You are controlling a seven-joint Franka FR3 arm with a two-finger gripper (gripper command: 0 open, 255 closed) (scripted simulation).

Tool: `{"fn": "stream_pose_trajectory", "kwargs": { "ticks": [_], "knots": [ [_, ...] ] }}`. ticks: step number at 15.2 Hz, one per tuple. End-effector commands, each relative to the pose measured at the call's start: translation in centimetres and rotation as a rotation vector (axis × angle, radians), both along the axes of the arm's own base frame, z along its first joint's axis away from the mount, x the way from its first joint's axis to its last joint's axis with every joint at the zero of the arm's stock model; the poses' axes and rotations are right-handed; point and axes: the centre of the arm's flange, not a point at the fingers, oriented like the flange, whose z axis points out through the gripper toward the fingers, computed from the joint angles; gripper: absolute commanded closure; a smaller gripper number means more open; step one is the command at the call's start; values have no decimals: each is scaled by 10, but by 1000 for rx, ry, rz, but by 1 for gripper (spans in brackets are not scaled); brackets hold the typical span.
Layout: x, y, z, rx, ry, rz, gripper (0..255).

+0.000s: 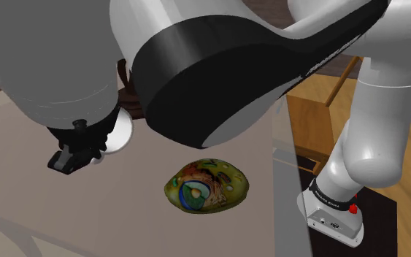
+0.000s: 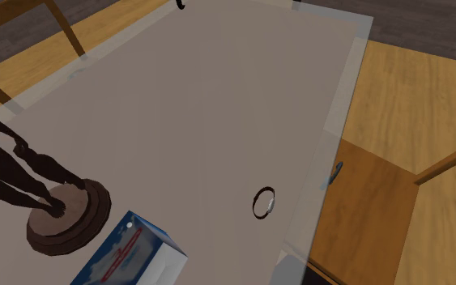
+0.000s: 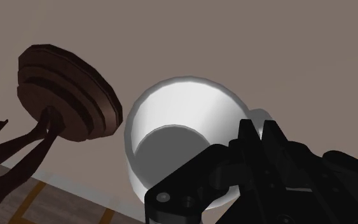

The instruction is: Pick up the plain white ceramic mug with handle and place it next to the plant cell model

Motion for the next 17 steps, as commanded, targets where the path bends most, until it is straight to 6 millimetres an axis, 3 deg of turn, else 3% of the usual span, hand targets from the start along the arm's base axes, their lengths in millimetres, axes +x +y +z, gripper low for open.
{"fn": "stream_pose_trajectory", "kwargs": {
  "ticks": [1,9,10,15,17],
  "knots": [
    [-1,1,-13,1,-1,0,255],
    [-1,1,-13,1,-1,0,255],
    [-1,1,-13,1,-1,0,0],
    [-1,1,-13,1,-1,0,0],
    [-13,3,10,1,-1,0,0]
  ]
}}
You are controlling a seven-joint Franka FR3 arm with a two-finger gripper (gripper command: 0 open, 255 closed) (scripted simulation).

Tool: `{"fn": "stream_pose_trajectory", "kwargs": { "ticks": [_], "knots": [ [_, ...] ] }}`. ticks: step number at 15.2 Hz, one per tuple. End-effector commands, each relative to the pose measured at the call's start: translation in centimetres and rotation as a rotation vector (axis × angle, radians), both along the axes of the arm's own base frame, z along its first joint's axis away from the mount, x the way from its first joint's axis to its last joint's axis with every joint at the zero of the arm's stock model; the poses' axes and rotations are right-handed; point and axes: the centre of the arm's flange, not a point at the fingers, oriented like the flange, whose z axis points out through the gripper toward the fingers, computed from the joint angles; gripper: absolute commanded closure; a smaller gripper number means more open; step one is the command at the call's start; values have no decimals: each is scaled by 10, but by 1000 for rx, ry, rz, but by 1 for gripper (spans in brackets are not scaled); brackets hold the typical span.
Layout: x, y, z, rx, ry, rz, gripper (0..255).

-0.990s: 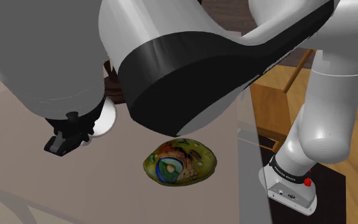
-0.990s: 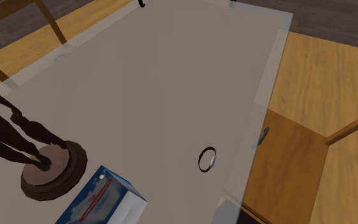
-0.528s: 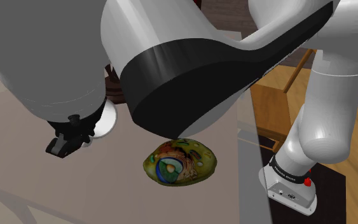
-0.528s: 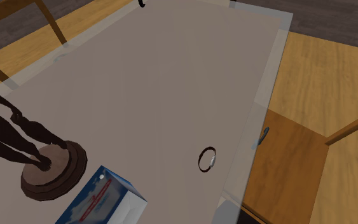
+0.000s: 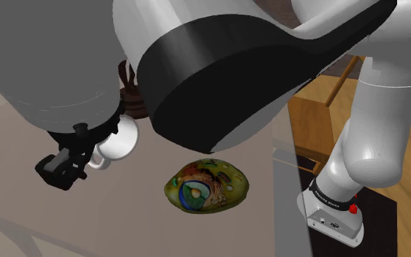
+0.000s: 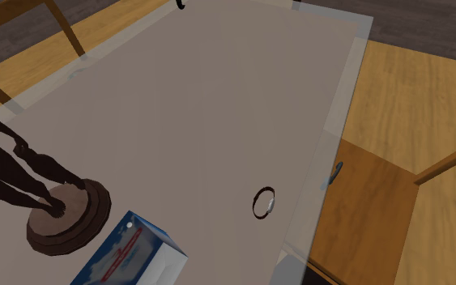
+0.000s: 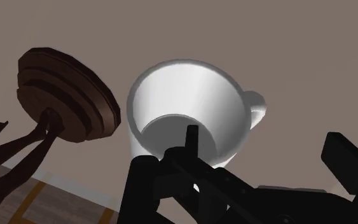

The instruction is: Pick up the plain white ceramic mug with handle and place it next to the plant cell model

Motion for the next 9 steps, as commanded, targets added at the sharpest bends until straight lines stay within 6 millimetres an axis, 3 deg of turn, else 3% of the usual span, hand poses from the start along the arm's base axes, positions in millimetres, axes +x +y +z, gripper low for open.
{"fn": "stream_pose_trajectory", "kwargs": {
  "ticks": [1,2,9],
  "knots": [
    [-12,1,20,-1,0,0,0],
    [-16,2,29,-1,0,0,0],
    [-16,2,29,-1,0,0,0]
  ]
}}
